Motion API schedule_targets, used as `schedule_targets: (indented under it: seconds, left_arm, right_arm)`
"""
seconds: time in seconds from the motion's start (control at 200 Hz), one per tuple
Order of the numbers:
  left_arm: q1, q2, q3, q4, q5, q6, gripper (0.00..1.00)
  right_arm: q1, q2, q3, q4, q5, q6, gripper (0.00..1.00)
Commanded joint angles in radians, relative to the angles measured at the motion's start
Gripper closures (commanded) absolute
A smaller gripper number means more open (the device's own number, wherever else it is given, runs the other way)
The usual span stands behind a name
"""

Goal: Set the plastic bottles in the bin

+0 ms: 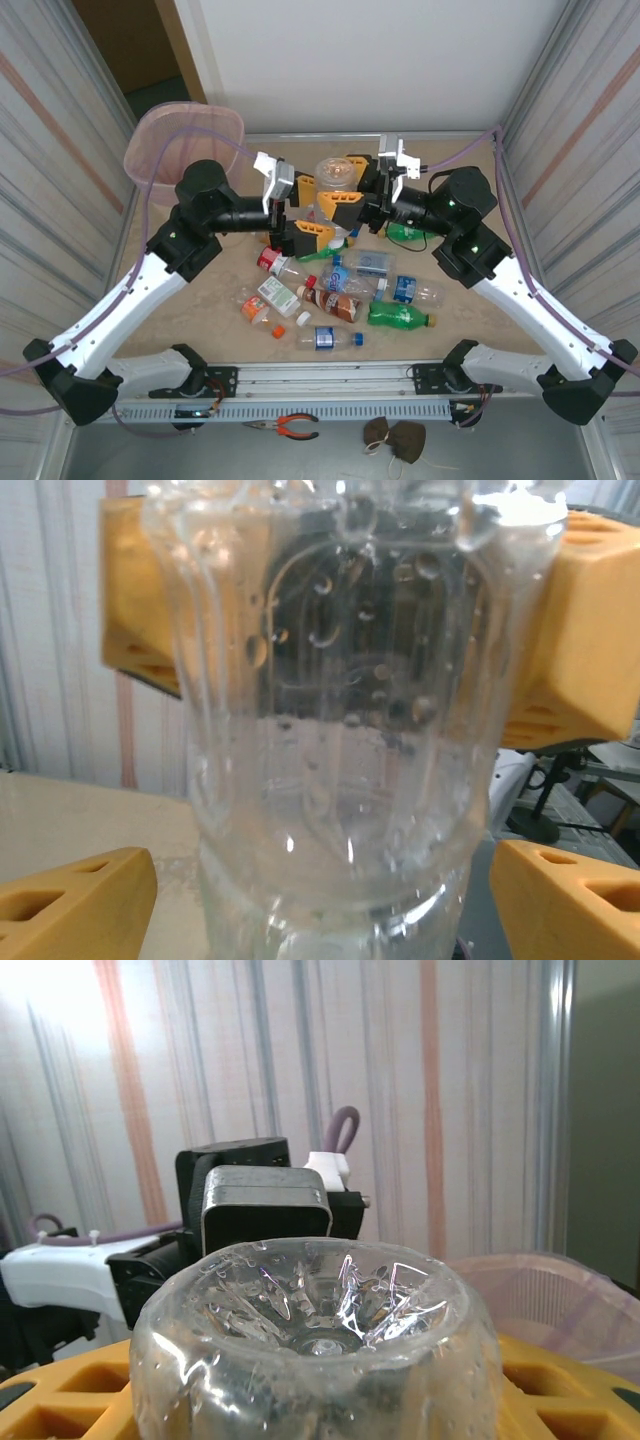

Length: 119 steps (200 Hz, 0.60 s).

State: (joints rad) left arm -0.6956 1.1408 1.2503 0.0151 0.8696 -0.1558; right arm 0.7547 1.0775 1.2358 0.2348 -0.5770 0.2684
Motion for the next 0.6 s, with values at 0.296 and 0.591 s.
schedule_targets:
  seconds: [0.296,0.591]
  left_arm:
    - [-0.026,0.019,0.054,0.056,0.067,0.042,0.31]
    - [-0.027,0.008,0.054,0.041,0.079,0.042,0.44]
  right_arm:
    - [0.074,-0.013,0.057,0.008,0.012,-0.079,0.52]
    - [0.090,-0.025,0.049,-0.023,0.063,-0.105,0.51]
